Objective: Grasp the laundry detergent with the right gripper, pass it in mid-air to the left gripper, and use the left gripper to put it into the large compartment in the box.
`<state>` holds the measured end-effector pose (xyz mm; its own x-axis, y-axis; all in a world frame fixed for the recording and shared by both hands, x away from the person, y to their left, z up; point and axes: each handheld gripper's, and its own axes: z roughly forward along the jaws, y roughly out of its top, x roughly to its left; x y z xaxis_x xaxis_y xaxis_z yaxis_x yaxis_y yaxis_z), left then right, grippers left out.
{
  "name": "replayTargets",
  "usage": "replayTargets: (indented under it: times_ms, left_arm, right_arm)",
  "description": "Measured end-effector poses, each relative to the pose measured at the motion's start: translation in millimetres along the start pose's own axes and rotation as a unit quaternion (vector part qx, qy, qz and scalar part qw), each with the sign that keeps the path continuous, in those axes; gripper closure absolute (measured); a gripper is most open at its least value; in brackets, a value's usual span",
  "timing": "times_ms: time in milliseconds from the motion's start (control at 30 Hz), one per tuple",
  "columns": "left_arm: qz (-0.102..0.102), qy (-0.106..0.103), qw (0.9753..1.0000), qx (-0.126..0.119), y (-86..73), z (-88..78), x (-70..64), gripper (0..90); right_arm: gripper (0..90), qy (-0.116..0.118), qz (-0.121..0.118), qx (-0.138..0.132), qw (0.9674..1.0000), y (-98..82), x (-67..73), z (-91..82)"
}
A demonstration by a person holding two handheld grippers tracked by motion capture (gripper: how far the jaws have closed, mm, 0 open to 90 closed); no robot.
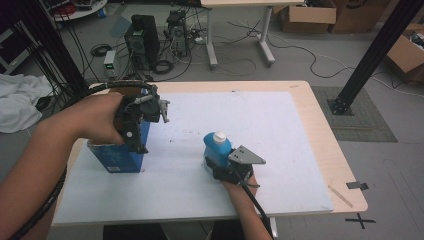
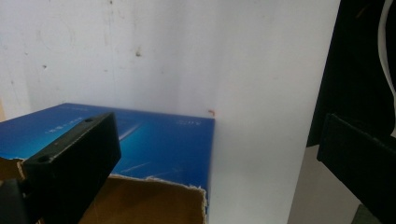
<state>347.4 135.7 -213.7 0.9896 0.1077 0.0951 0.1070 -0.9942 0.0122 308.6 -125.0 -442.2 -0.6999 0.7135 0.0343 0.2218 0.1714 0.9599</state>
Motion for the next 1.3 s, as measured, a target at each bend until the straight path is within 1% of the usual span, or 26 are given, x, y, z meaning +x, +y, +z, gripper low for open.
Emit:
replayTargets:
  times_ms: [100,167,233,300,533,933,967,1000,1100,1167,1300]
  left_arm:
    - [0.0,0.0,1.0,-0.001,-0.4,0.1,0.5,0.1]
    - [-0.001,0.002,1.0,-0.001,-0.6,0.6,0.9,0.1]
    - [-0.001,0.0,1.0,0.0,-0.5,0.9,0.8,0.1]
    - [-0.001,-0.001,1.0,0.0,-0.5,1.6,0.8,0.1]
    - [-0.002,0.0,1.0,-0.002,-1.5,2.7,0.9,0.1]
    - [-0.002,-0.001,1.0,-0.003,-2.8,3.8,1.0,0.1]
    - [-0.002,-0.001,1.0,0.0,-2.5,3.6,1.1,0.1]
    - [-0.003,-0.001,1.0,-0.003,-2.5,4.1,1.2,0.1]
    - [0.0,-0.001,1.0,0.0,-1.1,3.8,1.4,0.1]
    - [0.0,-0.002,1.0,-0.002,-0.5,4.1,1.0,0.1]
    - [0.002,-0.003,1.0,-0.001,1.7,5.1,1.1,0.1]
  right_arm:
    - [28.3,0.003,0.0,0.001,1.0,-0.2,0.0,0.6]
    - [29.7,0.011,0.005,0.001,0.9999,0.2,-0.4,0.9]
    - [32.0,0.011,-0.001,0.001,0.9999,0.8,0.3,0.9]
    - [33.2,0.015,-0.001,-0.002,0.9999,1.0,0.7,0.8]
    - [34.7,0.012,-0.004,-0.002,0.9999,0.5,2.1,0.4]
    - [40.5,0.016,-0.006,-0.003,0.9998,0.6,3.3,-0.1]
    - [40.7,0.016,-0.007,-0.003,0.9998,0.7,3.4,-0.1]
    - [40.8,0.016,-0.007,-0.003,0.9998,0.8,3.4,0.0]
    - [42.5,0.019,-0.006,-0.003,0.9998,0.6,3.5,0.1]
    - [43.2,0.017,-0.008,-0.004,0.9998,0.6,3.9,0.0]
    - [45.7,0.015,-0.012,0.001,0.9998,2.2,4.8,-0.5]
